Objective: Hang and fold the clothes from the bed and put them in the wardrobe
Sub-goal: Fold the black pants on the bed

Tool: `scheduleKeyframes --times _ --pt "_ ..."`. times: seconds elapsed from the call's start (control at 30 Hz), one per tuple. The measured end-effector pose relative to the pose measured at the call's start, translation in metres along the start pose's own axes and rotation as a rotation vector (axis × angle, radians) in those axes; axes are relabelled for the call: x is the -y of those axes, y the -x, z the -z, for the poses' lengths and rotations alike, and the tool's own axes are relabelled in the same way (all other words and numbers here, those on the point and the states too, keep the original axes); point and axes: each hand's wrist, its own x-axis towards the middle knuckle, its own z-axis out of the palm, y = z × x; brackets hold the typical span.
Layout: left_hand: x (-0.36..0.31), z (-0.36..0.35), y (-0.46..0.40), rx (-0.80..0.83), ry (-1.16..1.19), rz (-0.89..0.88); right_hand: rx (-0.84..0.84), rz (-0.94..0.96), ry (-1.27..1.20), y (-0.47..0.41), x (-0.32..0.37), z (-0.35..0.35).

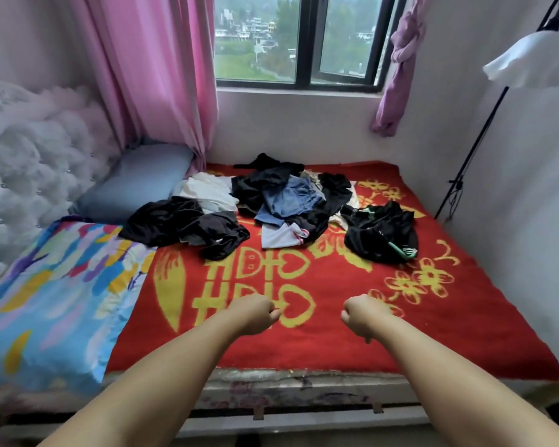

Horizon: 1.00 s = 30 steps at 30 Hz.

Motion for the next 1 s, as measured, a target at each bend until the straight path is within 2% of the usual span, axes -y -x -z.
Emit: scheduleKeyframes --times 0.33,0.43,0.7,0.93,1.0 --pt "0.013 0.083 -0.200 0.058 -0.049 -0.039 -0.024 -0.068 -0.098 -0.165 -0.043 0.052" --pt "0.001 0.091 -0.253 0.081 -0.071 -0.079 -0.002 -0.114 -0.148 -0.194 -0.067 0.047" --pt "-0.070 0.048 -0.358 0.245 -0.092 -0.133 0.181 -0.219 -0.173 -0.262 -0.175 0.003" --pt "-0.159 -0.002 -0.481 0.266 -0.012 -0.050 0.250 -0.165 -0.138 -0.368 -0.299 -0.011" --pt "-0.182 -0.020 -0.519 0.257 0.006 -0.042 0.214 -0.164 -0.119 -0.409 -0.331 -0.019"
